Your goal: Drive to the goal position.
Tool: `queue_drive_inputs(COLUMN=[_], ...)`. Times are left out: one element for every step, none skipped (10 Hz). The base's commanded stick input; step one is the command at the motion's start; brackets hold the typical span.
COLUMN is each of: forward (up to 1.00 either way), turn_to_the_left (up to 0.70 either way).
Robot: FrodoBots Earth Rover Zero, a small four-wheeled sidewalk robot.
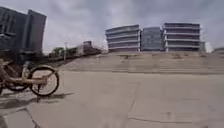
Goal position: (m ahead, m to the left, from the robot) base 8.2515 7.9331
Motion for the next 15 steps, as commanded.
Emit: queue_drive_inputs(forward=[1.00,1.00,1.00,1.00,1.00,1.00,1.00,1.00,1.00,1.00,1.00,1.00,1.00,1.00,1.00], turn_to_the_left=[0.00,0.00,0.00,0.00,0.00,0.00,0.00,0.00,0.00,0.00,0.00,0.00,0.00,0.00,0.14])
